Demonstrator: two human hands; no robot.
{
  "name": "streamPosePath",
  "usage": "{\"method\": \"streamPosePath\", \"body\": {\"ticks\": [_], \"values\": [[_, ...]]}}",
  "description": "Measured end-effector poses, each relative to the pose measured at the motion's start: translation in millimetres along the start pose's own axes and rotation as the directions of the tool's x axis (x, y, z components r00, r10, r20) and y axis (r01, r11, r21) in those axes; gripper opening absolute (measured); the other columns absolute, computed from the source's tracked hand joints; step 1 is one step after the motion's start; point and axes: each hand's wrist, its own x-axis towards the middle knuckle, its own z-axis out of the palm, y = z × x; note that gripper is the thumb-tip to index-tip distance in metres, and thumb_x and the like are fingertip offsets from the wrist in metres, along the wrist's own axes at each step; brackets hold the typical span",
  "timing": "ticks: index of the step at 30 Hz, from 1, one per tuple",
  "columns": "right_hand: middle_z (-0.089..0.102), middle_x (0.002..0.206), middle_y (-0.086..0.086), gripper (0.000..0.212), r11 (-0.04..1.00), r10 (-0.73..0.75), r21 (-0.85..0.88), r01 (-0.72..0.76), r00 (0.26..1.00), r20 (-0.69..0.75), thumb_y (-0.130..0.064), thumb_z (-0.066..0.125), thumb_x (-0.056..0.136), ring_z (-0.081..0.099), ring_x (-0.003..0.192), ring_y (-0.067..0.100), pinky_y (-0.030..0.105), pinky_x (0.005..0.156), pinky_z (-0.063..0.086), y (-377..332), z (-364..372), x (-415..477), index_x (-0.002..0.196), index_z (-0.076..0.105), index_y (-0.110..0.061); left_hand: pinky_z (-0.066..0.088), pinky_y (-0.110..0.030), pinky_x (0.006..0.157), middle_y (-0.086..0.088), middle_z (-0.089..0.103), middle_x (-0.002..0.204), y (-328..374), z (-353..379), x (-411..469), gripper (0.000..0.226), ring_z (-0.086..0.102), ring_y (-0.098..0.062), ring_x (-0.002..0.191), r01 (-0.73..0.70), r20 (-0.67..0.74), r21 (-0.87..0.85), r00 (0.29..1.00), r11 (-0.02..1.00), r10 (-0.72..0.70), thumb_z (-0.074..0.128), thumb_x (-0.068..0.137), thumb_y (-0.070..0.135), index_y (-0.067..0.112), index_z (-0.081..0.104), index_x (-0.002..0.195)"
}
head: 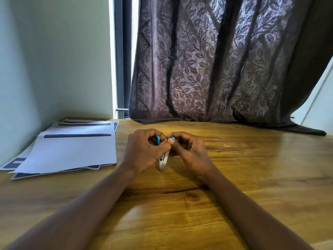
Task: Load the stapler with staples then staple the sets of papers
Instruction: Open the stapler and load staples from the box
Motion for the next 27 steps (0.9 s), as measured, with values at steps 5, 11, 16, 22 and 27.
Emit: {"method": "streamPosePath", "body": {"ticks": [5, 11, 16, 22, 27], "values": [[0.077, 0.095, 0.011, 0.015, 0.999, -0.022, 0.025, 0.023, 0.999, -0.045, -0.008, 0.065, 0.096, 0.073, 0.085, 0.021, 0.032, 0.072, 0.061, 3.4, 2.7, 0.4, 0.108, 0.072, -0.005, 0.056, -0.025, 0.057, 0.006, 0.074, 0.070, -1.9, 1.5, 1.1, 0.011, 0.068, -0.010, 0.063, -0.012, 0.009, -0.041, 1.000, 0.999, 0.013, 0.080, 0.080, 0.032, 0.021, 0.080, 0.083], [0.066, 0.097, 0.015, 0.010, 0.857, 0.200, 0.515, 0.000, 0.921, -0.333, 0.002, 0.062, 0.093, 0.067, 0.086, 0.020, 0.030, 0.077, 0.063, -2.2, -16.9, 9.9, 0.101, 0.067, 0.000, 0.061, -0.023, 0.062, 0.000, 0.078, 0.077, -1.2, -21.0, 15.6, 0.013, 0.073, -0.013, 0.072, 0.125, -0.192, -0.510, 0.948, 0.851, -0.254, 0.073, 0.090, 0.008, 0.019, 0.079, 0.086], [0.070, 0.097, 0.014, 0.014, 0.725, 0.337, 0.686, -0.066, 0.902, -0.270, 0.007, 0.059, 0.090, 0.070, 0.086, 0.026, 0.031, 0.072, 0.064, -7.5, -20.5, 9.1, 0.098, 0.068, 0.000, 0.064, -0.027, 0.073, -0.009, 0.078, 0.088, -1.0, -25.9, 13.8, 0.010, 0.076, -0.019, 0.085, 0.226, -0.080, -0.753, 0.901, 0.618, -0.426, 0.069, 0.093, 0.006, 0.011, 0.077, 0.091], [0.070, 0.102, 0.019, 0.027, 0.697, 0.390, 0.673, -0.247, 0.918, -0.067, 0.012, 0.043, 0.090, 0.067, 0.099, 0.031, 0.031, 0.076, 0.063, -18.0, -17.2, 3.3, 0.102, 0.065, 0.003, 0.064, -0.028, 0.075, -0.010, 0.079, 0.089, -7.1, -32.7, 20.0, 0.013, 0.077, -0.018, 0.082, 0.211, -0.031, -0.889, 0.859, 0.408, -0.511, 0.065, 0.094, 0.003, 0.003, 0.072, 0.104], [0.071, 0.096, 0.017, 0.035, 0.678, 0.389, 0.647, -0.349, 0.917, 0.088, 0.007, 0.038, 0.085, 0.069, 0.084, 0.023, 0.028, 0.071, 0.061, -18.9, -13.7, 0.1, 0.106, 0.066, 0.004, 0.065, -0.031, 0.078, -0.016, 0.079, 0.100, -12.2, -34.1, 19.7, 0.019, 0.078, -0.024, 0.090, 0.265, 0.043, -0.884, 0.867, 0.386, -0.496, 0.060, 0.096, -0.001, 0.002, 0.071, 0.111]]}}
